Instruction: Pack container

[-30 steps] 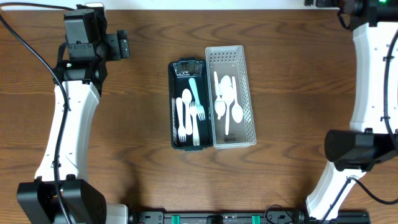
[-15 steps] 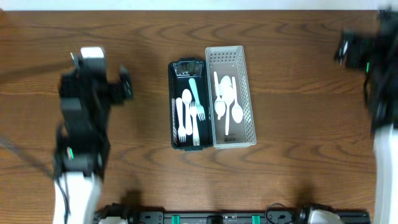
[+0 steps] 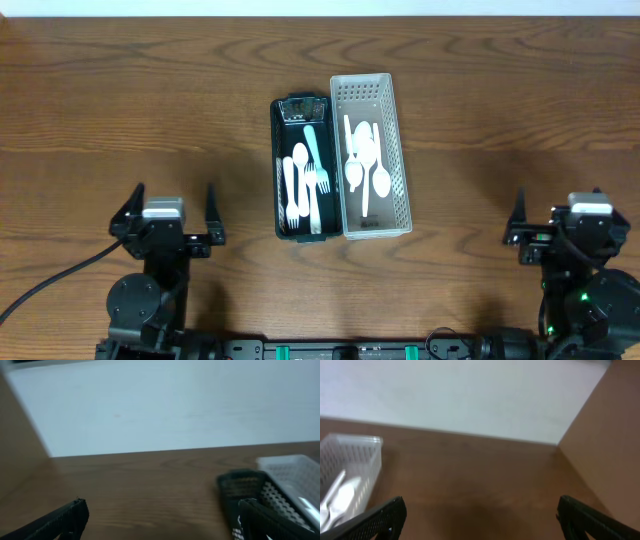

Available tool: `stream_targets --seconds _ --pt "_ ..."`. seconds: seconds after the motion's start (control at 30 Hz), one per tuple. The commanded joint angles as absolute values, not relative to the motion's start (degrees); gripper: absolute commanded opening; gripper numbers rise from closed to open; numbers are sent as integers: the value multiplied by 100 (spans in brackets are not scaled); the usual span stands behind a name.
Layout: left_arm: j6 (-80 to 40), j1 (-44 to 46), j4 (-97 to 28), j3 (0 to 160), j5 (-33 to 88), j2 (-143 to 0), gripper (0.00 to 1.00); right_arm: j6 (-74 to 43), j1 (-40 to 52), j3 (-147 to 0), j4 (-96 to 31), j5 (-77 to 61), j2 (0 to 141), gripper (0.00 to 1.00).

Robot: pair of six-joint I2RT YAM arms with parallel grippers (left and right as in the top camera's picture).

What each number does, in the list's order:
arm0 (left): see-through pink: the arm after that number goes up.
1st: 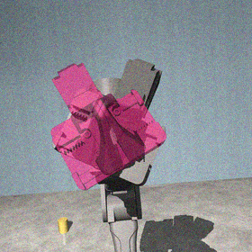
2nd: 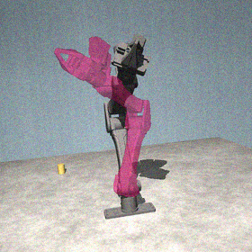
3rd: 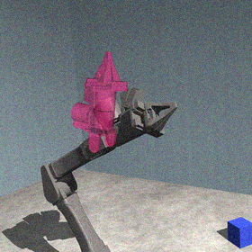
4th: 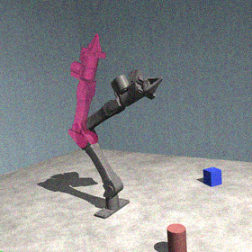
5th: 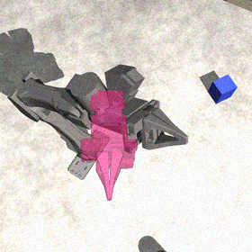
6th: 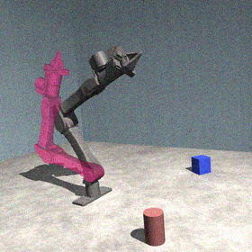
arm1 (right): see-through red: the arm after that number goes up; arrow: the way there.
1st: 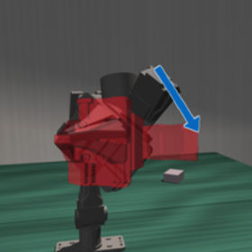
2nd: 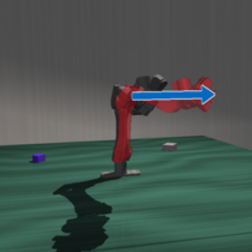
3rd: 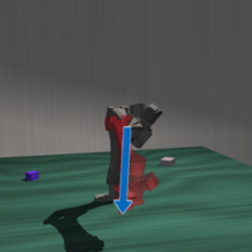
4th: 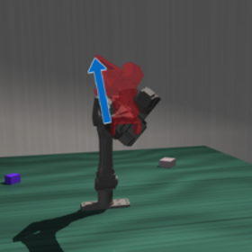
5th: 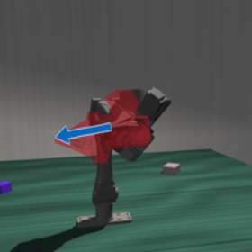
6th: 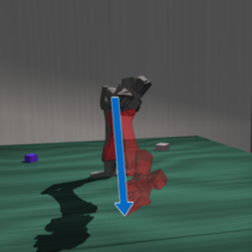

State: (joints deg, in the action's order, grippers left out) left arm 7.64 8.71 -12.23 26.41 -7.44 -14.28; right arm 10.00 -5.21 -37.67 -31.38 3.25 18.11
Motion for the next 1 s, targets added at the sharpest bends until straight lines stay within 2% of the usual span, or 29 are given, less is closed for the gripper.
stream_targets --seconds 0.0,0.43,0.97 --pt "856 893 -1251 2611 -1511 -1367 98 1120 -454 -3701 -3428 447 1758 99" --pt "856 893 -1839 2611 -1509 -1372 98 1120 -454 -3701 -6187 447 1763 99" --pt "856 893 -3795 2611 -1509 -1372 98 1120 -244 -3693 -6182 429 1581 99"
